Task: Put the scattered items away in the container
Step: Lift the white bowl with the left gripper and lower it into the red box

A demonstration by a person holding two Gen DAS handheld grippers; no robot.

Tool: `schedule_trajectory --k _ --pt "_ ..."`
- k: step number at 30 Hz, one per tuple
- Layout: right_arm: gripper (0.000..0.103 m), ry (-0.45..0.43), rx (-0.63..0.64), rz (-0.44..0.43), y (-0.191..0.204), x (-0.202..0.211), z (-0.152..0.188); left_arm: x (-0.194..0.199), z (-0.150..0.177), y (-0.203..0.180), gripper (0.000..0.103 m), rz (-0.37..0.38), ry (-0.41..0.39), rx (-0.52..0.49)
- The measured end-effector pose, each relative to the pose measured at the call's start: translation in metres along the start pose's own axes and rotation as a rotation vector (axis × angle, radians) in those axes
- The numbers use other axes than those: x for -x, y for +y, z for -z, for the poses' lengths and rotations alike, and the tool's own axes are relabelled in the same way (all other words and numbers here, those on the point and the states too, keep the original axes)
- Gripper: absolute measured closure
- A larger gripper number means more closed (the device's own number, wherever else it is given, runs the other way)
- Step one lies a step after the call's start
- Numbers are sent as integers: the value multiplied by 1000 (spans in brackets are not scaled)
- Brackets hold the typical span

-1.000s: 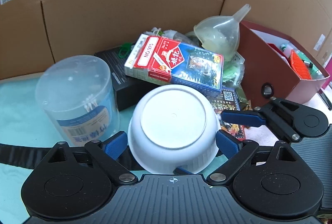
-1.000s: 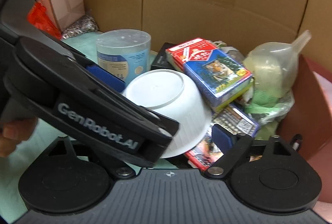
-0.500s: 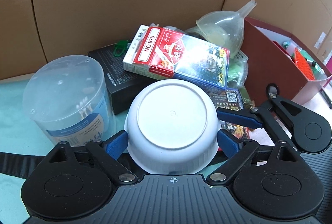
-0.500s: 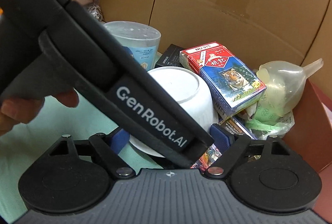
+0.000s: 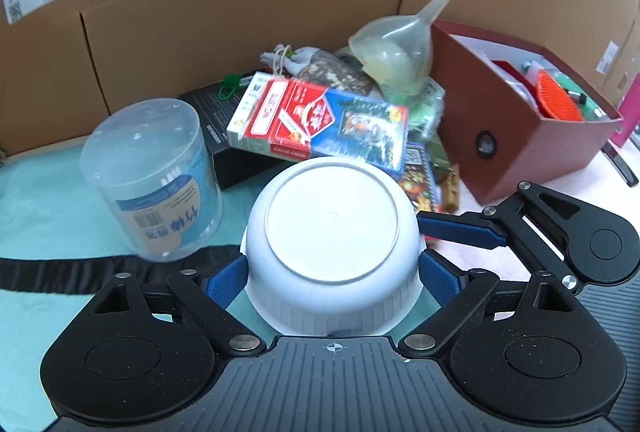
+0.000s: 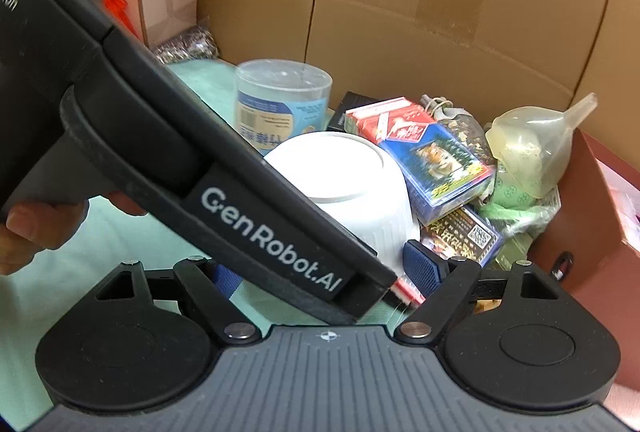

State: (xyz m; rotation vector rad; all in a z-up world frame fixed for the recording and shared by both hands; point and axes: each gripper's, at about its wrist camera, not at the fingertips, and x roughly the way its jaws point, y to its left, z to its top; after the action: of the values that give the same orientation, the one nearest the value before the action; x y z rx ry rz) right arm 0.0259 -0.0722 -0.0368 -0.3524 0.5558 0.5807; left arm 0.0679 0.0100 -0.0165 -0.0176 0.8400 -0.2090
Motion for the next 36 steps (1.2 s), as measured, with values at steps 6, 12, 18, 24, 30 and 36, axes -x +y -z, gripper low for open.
schedule_trajectory --k 6,12,18,24,30,36 --pt "18 -74 7 16 3 40 3 35 0 -26 11 -39 -62 -43" --pt "18 -151 -10 81 -8 72 -1 52 -18 -64 11 -44 -131 -121" --pt "18 -211 -50 172 -38 100 2 53 -45 -106 11 -14 -192 -208" --pt "18 -242 -101 268 -82 118 6 38 -79 -151 11 42 -222 -287" --pt "18 -257 -176 344 -134 131 14 10 -115 -199 11 103 -245 -367" --pt "17 -242 -228 405 -184 132 24 -29 -146 -235 11 158 -232 -417"
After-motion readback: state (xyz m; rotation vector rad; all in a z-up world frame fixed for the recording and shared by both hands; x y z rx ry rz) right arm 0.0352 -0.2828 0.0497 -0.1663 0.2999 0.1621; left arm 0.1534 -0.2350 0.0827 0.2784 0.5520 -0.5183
